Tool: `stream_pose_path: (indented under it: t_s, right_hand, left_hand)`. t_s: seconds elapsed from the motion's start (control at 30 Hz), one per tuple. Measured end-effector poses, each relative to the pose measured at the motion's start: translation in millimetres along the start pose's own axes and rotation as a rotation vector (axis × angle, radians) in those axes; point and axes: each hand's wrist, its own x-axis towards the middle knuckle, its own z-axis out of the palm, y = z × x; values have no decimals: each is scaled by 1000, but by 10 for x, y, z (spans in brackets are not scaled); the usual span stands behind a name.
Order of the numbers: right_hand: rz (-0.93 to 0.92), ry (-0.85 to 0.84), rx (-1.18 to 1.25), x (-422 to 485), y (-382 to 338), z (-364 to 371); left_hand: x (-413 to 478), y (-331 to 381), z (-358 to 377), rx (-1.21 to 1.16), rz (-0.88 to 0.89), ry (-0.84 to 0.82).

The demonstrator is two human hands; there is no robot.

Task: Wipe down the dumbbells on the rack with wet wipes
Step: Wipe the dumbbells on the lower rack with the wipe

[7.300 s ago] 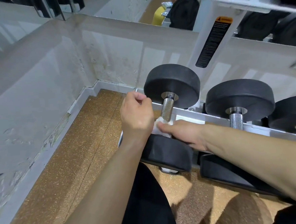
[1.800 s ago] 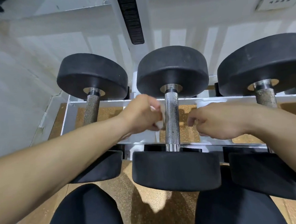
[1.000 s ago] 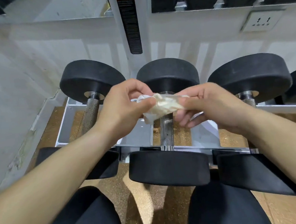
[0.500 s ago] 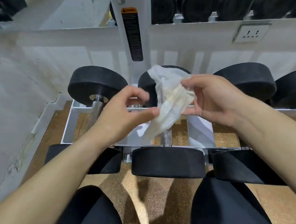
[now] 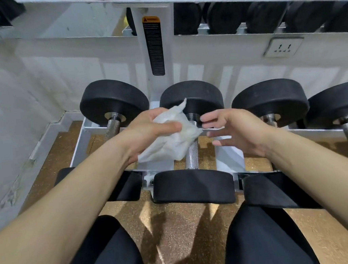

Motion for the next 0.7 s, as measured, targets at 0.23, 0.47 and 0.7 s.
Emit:
stream_pose_path:
  t_s: [0.23,0.47,0.7]
  right_hand:
    - [-135,31,-60,65,42,44]
    - [81,241,-276,296,343,-8]
    - [-222,505,-599,48,279,120]
  left_hand:
    - [29,42,28,53,-8,-60]
    - [162,-121,149,633,-55,377]
    - [-298,-212,392,335,117,582]
